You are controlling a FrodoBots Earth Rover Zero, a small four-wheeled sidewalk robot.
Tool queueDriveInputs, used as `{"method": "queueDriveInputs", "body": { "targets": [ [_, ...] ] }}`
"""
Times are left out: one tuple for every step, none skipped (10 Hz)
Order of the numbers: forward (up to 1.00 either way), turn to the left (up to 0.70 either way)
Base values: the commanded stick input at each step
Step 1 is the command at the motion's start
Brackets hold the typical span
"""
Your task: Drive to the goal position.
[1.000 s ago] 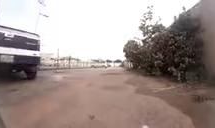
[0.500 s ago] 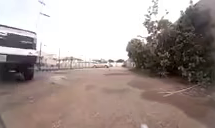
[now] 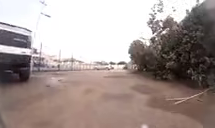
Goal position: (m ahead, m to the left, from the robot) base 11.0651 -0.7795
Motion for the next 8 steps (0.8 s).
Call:
{"method": "queueDriveInputs", "body": {
  "targets": [
    [0.7, 0.0],
    [0.7, 0.0],
    [0.7, 0.0],
    [0.7, 0.0],
    [0.7, 0.0],
    [0.7, 0.0],
    [0.7, 0.0],
    [0.7, 0.0]
  ]
}}
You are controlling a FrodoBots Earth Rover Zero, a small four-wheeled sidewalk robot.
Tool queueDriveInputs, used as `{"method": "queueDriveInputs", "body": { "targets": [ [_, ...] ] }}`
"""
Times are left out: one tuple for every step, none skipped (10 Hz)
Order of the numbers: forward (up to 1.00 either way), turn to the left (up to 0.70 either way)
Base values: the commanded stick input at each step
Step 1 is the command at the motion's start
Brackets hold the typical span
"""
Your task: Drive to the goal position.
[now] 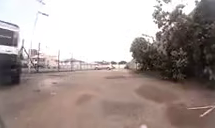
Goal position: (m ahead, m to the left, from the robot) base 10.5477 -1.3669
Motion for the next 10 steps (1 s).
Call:
{"method": "queueDriveInputs", "body": {
  "targets": [
    [0.7, 0.0],
    [0.7, 0.0],
    [0.7, 0.0],
    [0.7, 0.0],
    [0.7, 0.0],
    [0.7, 0.0],
    [0.7, 0.0],
    [0.7, 0.0],
    [0.7, 0.0],
    [0.7, 0.0]
  ]
}}
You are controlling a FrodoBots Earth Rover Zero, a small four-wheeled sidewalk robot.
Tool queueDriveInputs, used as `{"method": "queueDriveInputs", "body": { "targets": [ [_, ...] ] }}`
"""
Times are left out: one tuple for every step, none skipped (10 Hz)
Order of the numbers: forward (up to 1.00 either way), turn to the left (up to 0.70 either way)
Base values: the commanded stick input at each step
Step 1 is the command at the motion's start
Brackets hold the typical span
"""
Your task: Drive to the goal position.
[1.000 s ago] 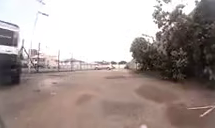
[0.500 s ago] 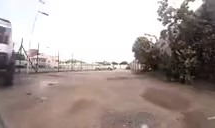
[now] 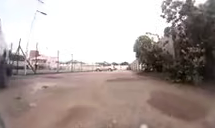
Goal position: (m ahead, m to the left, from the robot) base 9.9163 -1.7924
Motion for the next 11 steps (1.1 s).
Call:
{"method": "queueDriveInputs", "body": {
  "targets": [
    [0.7, 0.0],
    [0.7, 0.0],
    [0.7, 0.0],
    [0.7, -0.1],
    [0.7, -0.35],
    [0.7, -0.35],
    [0.7, -0.35],
    [0.27, -0.05],
    [0.0, 0.0],
    [0.0, 0.0],
    [0.0, 0.0]
  ]
}}
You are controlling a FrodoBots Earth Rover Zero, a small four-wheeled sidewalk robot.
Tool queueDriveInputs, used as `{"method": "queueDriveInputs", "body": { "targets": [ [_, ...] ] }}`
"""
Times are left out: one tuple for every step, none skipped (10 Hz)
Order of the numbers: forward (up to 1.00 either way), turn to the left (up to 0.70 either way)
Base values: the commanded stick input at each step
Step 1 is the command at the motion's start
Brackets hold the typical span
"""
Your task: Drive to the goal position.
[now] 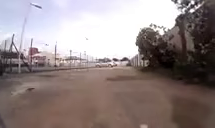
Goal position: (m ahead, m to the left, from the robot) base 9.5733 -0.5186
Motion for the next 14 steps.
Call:
{"method": "queueDriveInputs", "body": {
  "targets": [
    [0.0, 0.0],
    [0.0, 0.0],
    [0.0, 0.0],
    [0.0, 0.0],
    [0.0, 0.0],
    [0.0, 0.0],
    [0.46, 0.0],
    [0.7, 0.0],
    [0.7, 0.0],
    [0.36, 0.0],
    [0.08, 0.0],
    [0.52, 0.0],
    [0.7, 0.0],
    [0.7, 0.0]
  ]
}}
